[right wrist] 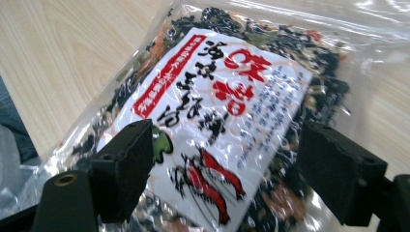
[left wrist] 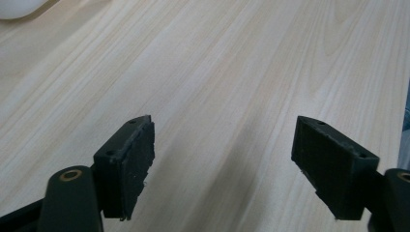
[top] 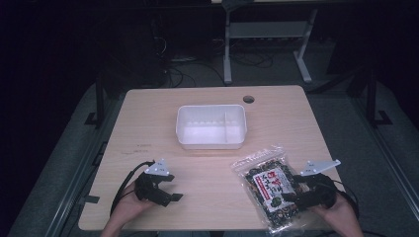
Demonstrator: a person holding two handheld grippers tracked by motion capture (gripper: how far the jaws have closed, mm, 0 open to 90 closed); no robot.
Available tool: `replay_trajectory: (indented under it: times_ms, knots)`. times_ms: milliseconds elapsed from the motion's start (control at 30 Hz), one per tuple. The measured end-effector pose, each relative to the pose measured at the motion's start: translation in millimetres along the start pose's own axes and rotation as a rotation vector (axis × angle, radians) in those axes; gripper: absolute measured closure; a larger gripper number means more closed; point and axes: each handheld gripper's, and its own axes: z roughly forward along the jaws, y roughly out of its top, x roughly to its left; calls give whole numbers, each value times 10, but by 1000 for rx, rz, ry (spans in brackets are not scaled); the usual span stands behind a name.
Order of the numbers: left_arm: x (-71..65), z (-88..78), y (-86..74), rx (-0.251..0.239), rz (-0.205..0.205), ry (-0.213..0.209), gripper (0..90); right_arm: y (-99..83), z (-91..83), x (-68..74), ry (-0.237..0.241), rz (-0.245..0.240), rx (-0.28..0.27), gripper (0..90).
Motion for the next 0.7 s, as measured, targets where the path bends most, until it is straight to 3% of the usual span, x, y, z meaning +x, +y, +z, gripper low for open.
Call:
replay_trajectory:
  times_ms: [200,700]
  knots:
    - [-34,18,8,13,11,2,215,-10,-175,-25,-19,16,-70,208]
    - [-24,33,31,1,-1,-4,213,105,-199,-196,20,68,-64,186]
